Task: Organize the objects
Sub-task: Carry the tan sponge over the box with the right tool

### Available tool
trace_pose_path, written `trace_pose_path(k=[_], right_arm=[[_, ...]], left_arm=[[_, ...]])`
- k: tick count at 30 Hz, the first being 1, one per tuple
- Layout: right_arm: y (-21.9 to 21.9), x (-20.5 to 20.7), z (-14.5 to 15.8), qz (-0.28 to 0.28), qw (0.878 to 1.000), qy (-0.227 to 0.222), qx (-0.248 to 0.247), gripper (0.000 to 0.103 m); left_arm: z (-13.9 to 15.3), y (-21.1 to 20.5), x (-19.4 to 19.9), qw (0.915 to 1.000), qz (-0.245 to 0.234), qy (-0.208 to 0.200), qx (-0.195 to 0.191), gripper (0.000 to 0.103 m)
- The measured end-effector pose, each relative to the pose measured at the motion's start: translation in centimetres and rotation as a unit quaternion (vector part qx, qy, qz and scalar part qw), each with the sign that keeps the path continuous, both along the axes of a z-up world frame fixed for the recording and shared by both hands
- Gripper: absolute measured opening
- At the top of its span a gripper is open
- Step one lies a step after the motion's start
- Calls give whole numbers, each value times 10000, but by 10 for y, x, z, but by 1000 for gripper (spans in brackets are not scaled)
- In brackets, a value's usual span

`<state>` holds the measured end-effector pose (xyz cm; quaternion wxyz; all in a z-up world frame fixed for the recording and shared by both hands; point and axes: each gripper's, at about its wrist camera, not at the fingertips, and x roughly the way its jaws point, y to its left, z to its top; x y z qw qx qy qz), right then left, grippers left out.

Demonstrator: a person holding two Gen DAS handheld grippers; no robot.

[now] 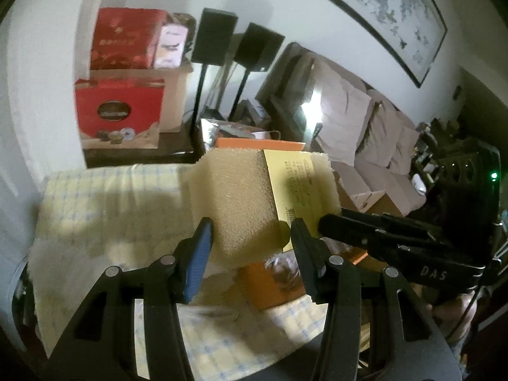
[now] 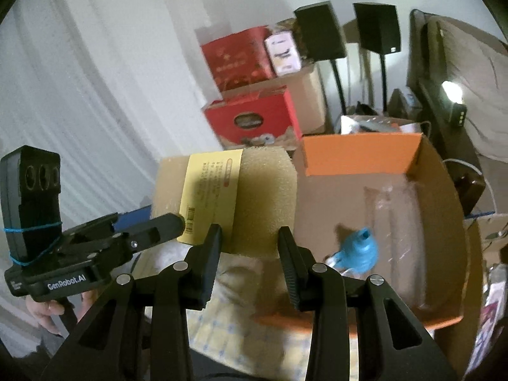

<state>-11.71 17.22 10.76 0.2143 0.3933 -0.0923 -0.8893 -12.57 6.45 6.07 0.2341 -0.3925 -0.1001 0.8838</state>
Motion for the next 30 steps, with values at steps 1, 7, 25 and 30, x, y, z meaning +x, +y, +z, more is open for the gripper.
trace_pose_path(k=[1,7,25,30], right_arm=[[5,-6,2,-33,10000,-14,-3,37],[33,-45,0,-250,9996,-140,84,37],[109,-147,-74,-560,9914,-1114,-406,37],[107,-159,-92,-558,9894,-1284,-394,37]], left_arm=[[1,5,-8,10000,-34,-2,-17,46],[-6,38,-54,9997,-175,-147,-35,46],[-69,110,-146,9919,-410,-975,-707,46],[-84,115,-154,9899,-328,-1073,-869,46]])
